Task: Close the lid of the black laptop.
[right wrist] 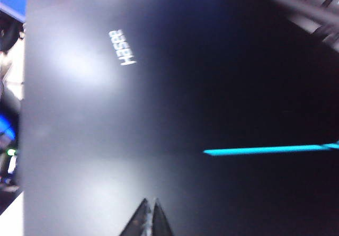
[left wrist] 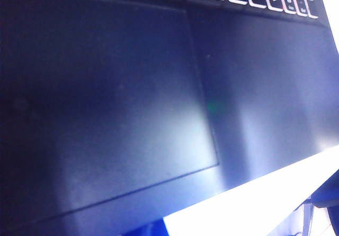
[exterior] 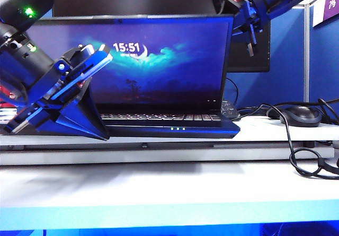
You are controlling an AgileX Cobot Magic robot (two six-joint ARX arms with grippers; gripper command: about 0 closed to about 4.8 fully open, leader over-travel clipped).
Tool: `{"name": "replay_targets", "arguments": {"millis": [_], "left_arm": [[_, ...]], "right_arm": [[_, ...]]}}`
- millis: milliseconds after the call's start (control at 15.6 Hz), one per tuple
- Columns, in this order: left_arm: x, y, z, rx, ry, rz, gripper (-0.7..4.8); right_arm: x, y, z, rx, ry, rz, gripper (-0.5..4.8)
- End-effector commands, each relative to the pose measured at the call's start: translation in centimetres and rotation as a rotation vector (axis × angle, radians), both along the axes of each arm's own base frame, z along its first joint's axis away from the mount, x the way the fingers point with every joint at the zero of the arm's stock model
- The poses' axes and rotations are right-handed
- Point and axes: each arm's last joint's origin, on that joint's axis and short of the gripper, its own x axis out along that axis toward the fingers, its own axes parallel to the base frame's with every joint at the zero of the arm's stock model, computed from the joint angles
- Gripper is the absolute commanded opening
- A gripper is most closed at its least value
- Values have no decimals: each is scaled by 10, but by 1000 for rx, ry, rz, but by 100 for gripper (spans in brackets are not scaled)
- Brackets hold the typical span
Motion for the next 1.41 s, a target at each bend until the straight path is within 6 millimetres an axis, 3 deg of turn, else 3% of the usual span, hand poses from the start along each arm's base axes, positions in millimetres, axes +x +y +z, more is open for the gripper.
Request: {"name": "replay_targets", "arguments": {"millis": [64,1025,1153,1409], "left_arm": [[6,-2,10,-34,-87,16,-3],[5,-3,10,-50,-76,-14,-3],[3,-4,10,-87,-57,-105,-3],[-7,-11,14,-292,12,-488,-3]], "right_arm": [[-7,11,0,-25,16,27,-5],[-22,40,-4,-89,40,97,-5],[-22,41,-3,-85,31,96,-5],[-19,41,-2,-76,15,89,-5]]}}
